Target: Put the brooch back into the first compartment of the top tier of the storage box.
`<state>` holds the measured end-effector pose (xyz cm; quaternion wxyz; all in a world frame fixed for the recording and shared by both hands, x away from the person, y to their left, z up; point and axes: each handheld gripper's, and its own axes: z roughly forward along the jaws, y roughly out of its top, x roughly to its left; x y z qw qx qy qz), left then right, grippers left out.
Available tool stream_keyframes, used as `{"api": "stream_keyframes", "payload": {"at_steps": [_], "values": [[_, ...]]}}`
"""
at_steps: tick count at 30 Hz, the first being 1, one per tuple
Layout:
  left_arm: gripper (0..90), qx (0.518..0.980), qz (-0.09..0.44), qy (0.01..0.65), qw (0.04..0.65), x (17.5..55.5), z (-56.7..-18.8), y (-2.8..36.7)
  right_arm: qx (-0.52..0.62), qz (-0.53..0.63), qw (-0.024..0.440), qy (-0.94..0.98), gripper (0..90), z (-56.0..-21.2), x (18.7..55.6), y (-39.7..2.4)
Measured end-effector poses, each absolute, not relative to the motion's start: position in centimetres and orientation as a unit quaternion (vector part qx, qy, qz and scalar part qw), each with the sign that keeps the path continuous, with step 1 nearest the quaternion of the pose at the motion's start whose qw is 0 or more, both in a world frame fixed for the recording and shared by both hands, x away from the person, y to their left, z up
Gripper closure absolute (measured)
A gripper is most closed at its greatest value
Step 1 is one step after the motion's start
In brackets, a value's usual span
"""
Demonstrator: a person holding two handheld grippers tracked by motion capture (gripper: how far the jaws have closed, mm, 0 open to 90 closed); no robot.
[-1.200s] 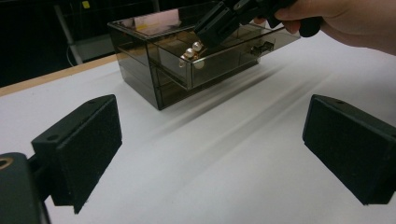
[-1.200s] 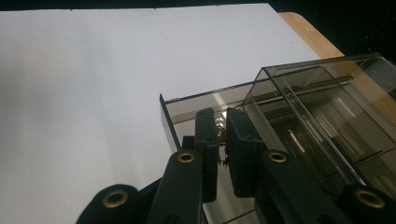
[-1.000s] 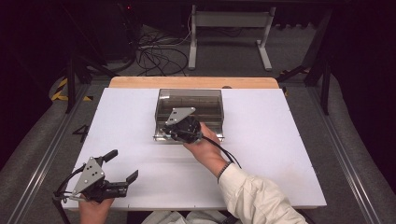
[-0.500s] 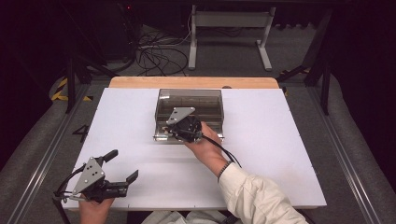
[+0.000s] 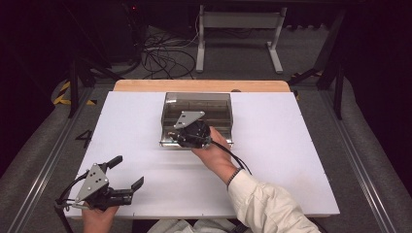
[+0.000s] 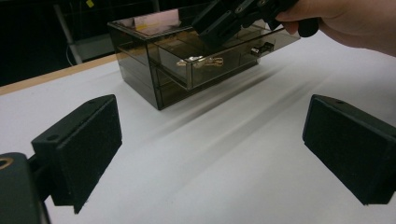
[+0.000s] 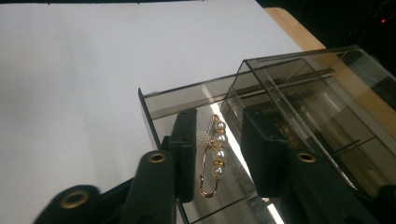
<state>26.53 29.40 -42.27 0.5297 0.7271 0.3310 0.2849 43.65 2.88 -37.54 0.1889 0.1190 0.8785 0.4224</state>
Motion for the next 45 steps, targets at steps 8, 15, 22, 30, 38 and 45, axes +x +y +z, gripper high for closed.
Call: {"api": "stream_keyframes", "payload": {"at_steps": [8,15,22,30,38,45], "values": [[5.5,0.727,0.286,0.331,0.53,26.6,-42.3,29.4,0.127,0.45,0.187,0.864,42.5,-36.6,43.2,2.3],[5.5,0.728,0.284,0.331,0.529,26.6,-42.3,29.3,0.14,0.468,0.176,0.855,21.3,-35.6,42.8,1.3],[5.5,0.727,0.284,0.332,0.53,26.6,-42.3,29.3,0.141,0.489,0.175,0.843,16.8,-34.6,42.1,0.3],[5.5,0.727,0.285,0.331,0.529,26.6,-42.3,29.3,0.138,0.498,0.176,0.838,15.8,-34.1,41.6,-0.1],[5.5,0.727,0.285,0.331,0.529,26.6,-42.3,29.3,0.136,0.5,0.175,0.837,13.4,-33.8,41.3,-0.6],[5.5,0.726,0.283,0.334,0.53,26.6,-42.3,29.3,0.138,0.513,0.169,0.83,8.7,-33.1,40.5,-2.2]]}}
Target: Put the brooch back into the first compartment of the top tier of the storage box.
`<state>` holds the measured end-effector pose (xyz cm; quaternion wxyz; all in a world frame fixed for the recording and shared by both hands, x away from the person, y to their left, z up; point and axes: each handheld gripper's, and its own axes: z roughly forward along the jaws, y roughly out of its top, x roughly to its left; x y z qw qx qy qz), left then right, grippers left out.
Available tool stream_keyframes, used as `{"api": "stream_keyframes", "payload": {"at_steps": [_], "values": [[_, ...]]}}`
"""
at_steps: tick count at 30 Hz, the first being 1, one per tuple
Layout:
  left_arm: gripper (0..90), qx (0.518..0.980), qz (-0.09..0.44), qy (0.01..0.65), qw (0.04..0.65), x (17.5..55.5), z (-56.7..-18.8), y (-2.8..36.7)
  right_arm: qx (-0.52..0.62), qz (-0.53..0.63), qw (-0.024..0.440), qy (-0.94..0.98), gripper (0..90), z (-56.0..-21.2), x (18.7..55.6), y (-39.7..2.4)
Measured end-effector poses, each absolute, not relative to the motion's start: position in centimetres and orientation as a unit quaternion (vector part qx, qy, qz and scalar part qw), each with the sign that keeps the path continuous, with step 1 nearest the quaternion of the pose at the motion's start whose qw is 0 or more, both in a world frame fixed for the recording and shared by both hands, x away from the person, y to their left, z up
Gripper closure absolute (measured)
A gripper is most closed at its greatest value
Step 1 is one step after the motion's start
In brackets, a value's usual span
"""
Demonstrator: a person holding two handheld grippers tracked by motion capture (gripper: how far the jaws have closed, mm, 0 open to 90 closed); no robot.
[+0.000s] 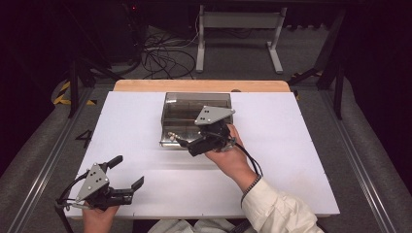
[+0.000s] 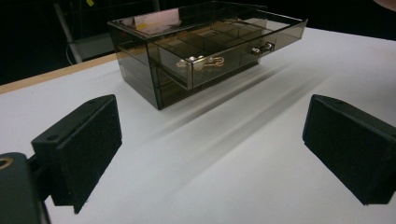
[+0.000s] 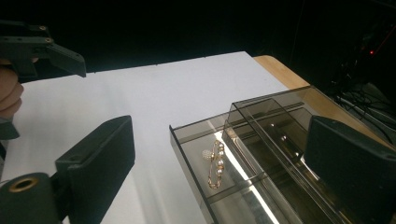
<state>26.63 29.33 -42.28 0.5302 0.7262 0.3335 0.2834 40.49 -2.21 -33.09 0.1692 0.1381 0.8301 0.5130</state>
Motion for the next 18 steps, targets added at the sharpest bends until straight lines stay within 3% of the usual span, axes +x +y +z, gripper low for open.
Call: {"api": "stream_keyframes", "payload": {"at_steps": [18], "values": [[5.5,0.726,0.284,0.334,0.531,26.9,-42.2,29.2,0.169,0.525,0.187,0.813,6.4,-32.9,38.8,-8.0]]}}
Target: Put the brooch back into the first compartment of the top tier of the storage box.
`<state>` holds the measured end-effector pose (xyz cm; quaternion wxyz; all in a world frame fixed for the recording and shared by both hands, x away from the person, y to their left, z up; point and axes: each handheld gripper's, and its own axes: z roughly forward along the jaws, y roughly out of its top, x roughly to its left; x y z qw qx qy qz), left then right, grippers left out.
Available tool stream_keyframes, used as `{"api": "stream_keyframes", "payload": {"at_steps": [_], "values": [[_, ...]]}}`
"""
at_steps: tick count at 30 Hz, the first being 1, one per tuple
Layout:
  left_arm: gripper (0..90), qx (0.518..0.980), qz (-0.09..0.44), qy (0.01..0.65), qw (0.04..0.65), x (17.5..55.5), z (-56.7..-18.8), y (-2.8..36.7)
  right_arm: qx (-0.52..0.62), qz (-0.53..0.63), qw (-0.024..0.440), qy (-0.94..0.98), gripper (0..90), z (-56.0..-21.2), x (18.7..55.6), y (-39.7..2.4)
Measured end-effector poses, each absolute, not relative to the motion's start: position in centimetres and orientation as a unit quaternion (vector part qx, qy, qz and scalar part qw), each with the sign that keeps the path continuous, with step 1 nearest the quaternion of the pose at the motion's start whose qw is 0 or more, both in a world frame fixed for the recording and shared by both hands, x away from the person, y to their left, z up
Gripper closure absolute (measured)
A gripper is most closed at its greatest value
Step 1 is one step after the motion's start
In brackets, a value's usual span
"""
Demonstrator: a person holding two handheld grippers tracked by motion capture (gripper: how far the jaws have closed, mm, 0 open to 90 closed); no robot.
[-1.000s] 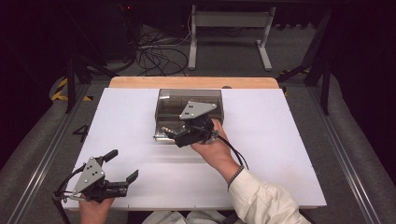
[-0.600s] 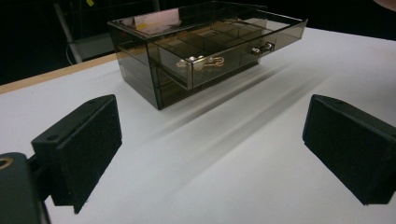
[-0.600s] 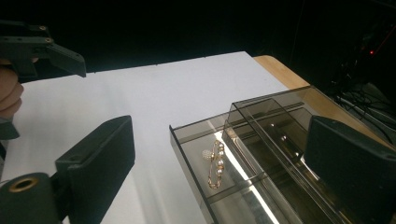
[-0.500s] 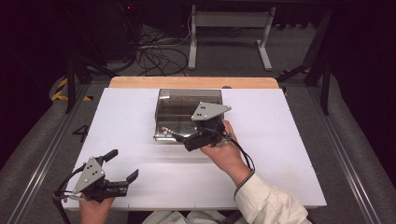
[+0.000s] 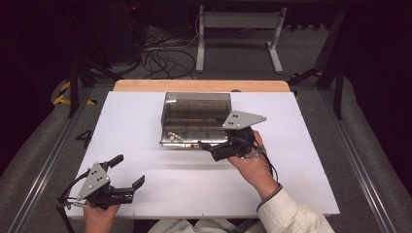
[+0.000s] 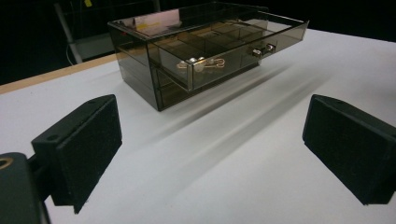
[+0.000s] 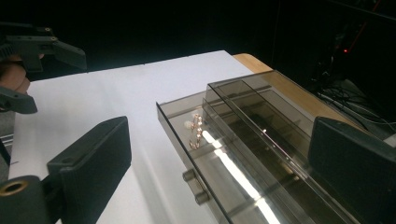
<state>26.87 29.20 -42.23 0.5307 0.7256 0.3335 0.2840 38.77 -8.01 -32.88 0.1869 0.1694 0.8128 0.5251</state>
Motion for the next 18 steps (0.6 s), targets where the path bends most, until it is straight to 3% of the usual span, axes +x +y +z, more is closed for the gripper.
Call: {"api": "stream_keyframes", "payload": {"at_steps": [18], "values": [[5.5,0.726,0.285,0.333,0.531,26.9,-42.2,29.2,0.199,0.535,0.201,0.796,1.9,-35.7,37.2,-14.0]]}}
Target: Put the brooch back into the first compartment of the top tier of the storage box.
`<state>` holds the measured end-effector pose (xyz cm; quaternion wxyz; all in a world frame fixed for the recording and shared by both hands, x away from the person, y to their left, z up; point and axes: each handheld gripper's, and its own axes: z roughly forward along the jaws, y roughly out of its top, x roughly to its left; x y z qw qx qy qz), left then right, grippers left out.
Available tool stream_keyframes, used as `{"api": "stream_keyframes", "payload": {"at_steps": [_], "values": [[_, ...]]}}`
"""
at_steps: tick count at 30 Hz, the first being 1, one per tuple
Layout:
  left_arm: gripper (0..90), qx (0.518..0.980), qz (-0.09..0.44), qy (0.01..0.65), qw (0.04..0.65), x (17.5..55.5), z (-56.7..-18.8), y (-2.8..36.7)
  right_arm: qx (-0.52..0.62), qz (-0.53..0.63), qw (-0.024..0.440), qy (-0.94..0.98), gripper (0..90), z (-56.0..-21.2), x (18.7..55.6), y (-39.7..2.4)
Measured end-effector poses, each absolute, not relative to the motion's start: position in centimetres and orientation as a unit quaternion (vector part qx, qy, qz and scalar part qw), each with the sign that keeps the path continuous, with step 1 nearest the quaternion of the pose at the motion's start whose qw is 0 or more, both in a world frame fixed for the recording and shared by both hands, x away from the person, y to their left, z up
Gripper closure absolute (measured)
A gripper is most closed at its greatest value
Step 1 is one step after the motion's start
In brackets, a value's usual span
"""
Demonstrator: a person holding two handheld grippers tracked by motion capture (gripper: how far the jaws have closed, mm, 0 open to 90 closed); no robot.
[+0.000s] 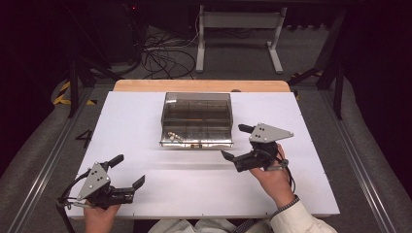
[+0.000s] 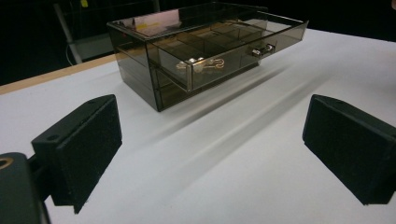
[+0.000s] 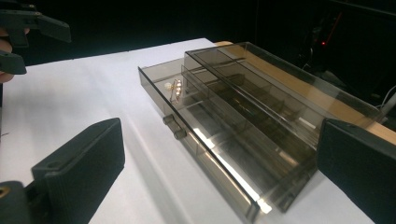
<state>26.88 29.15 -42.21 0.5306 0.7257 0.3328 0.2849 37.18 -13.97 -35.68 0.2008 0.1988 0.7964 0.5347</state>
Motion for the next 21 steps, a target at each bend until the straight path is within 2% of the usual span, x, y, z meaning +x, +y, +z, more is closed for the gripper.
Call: {"api": "stream_keyframes", "payload": {"at_steps": [21], "values": [[5.5,0.728,0.284,0.33,0.53,26.8,-42.2,29.1,0.247,0.531,0.187,0.789,1.0,-40.7,35.5,-19.1]]}}
